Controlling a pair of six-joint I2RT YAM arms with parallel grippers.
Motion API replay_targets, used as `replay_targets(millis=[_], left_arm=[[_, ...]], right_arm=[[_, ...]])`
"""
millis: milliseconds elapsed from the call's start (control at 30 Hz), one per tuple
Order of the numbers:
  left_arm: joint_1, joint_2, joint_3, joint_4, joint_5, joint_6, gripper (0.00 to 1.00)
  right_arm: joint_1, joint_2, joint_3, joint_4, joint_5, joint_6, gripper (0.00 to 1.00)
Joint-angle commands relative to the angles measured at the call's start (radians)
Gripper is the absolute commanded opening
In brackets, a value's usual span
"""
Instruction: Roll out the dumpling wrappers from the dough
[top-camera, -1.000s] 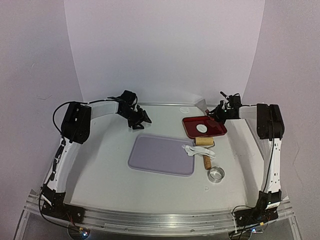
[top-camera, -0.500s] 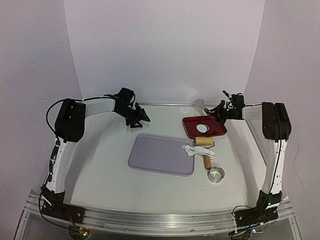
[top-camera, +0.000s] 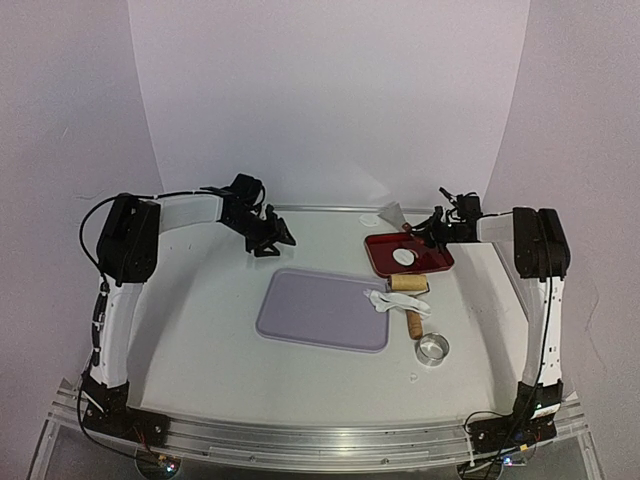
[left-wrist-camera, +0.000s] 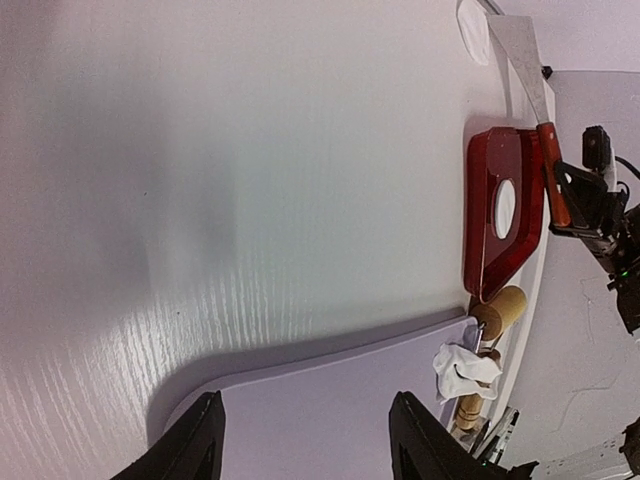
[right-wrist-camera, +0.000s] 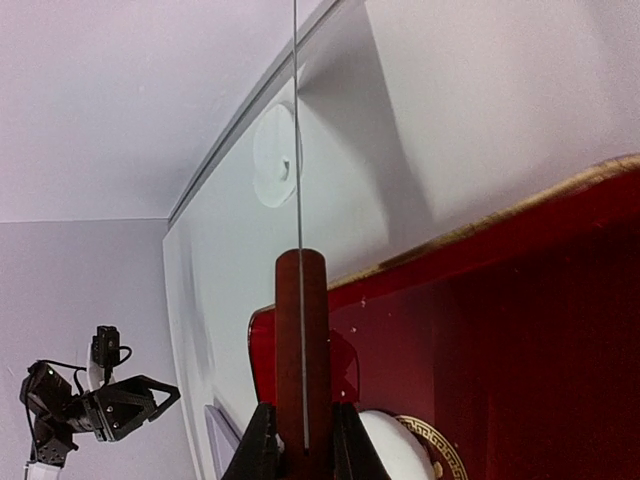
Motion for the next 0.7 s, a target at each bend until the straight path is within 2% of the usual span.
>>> replay_targets(millis=[0, 333, 667], left_arm=[[0.000, -0.095, -0.026, 0.006, -0.015, 0.030, 0.57], [-0.001, -0.125, -0.062, 0.000, -0.028, 0.044, 0.57], [0.000, -0.112, -0.057, 0.004, -0.025, 0.047, 0.57]], right_arm=[[0.059, 0.028, 0.033, -0.111, -0.030, -0.050, 0.00], [0.090, -0.046, -0.066, -0.149, -0.178, -0.095, 0.00], [0.171, -0.250, -0.196, -0.262, -0.231, -0.137, 0.00]])
